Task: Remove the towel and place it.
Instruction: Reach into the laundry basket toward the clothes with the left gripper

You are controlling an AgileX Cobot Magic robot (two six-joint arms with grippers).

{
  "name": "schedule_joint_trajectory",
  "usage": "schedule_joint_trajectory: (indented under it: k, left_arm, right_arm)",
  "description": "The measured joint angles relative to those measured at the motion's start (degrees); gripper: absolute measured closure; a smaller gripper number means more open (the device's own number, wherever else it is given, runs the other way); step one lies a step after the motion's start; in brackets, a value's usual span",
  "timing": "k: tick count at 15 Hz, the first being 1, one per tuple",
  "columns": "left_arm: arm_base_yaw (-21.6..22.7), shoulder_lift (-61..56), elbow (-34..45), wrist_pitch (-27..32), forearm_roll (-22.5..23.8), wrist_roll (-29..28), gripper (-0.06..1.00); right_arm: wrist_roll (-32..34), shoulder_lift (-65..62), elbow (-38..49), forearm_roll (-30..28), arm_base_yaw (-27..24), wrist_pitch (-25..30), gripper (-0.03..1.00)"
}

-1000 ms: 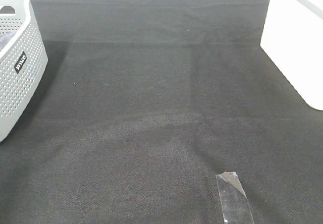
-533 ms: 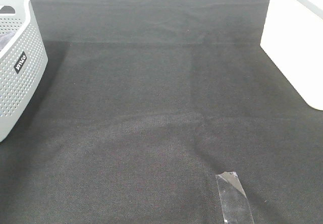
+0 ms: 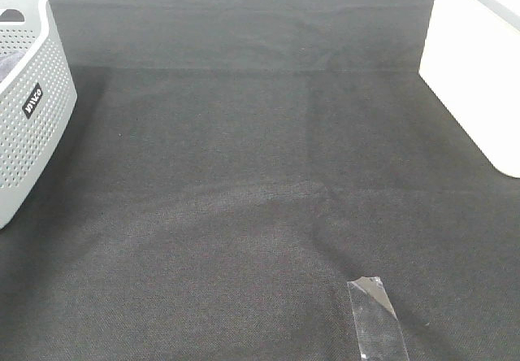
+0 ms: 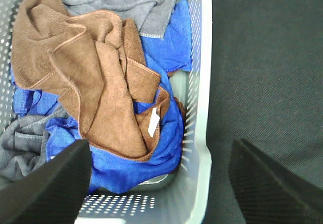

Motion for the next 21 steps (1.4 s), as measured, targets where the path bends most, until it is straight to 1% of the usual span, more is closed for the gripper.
schedule_joint_trajectory:
  k: [2,3,4,5,6,7,8,10,12,14,17,21]
  left_arm:
    - [0.74,5.33,-5.96,4.07,-0.46,1.55,0.23]
    - [2.12,7.56,-8.65,5.84,-1.43,2.64,0.23]
    - [3.84,9.74,-11.17,7.33,-3.55,4.13,0.23]
    - [6.36,11.40,-12.95,8.54,-7.22,5.79,0.23]
    - [8.94,12.38,-13.64,8.54,-10.37,7.33,0.23]
    - [11.40,13.06,-13.69,8.54,-12.72,8.54,0.23]
    - [13.64,13.35,-13.69,8.42,-13.75,9.80,0.23]
    - [17.19,13.52,-13.69,6.93,-14.32,11.63,0.23]
    - [20.00,14.32,-13.92,5.16,-14.73,12.26,0.23]
    - [21.54,17.07,-13.92,5.16,-14.78,13.92,0.23]
    - [21.77,22.98,-13.92,4.87,-15.18,16.04,0.23]
    - [21.77,26.47,-13.98,0.23,-14.90,16.27,0.23]
  right_arm:
    - [0.00,0.00,0.00,0.00,0.00,0.00,0.41]
    - [0.00,0.00,0.00,0.00,0.00,0.00,0.41]
    - [0.00,0.00,0.00,0.00,0.00,0.00,0.41]
    - [0.00,0.00,0.00,0.00,0.00,0.00,0.41]
    - [0.00,0.00,0.00,0.00,0.00,0.00,0.41]
    - [0.00,0.00,0.00,0.00,0.00,0.00,0.41]
    - [0.00,0.00,0.00,0.00,0.00,0.00,0.41]
    - [0.00,0.00,0.00,0.00,0.00,0.00,0.41]
    - [0.00,0.00,0.00,0.00,0.00,0.00,0.41]
    - [0.00,0.00,0.00,0.00,0.00,0.00,0.41]
    - [0.00,0.00,0.00,0.00,0.00,0.00,0.41]
    - [0.00,0.00,0.00,0.00,0.00,0.00,0.41]
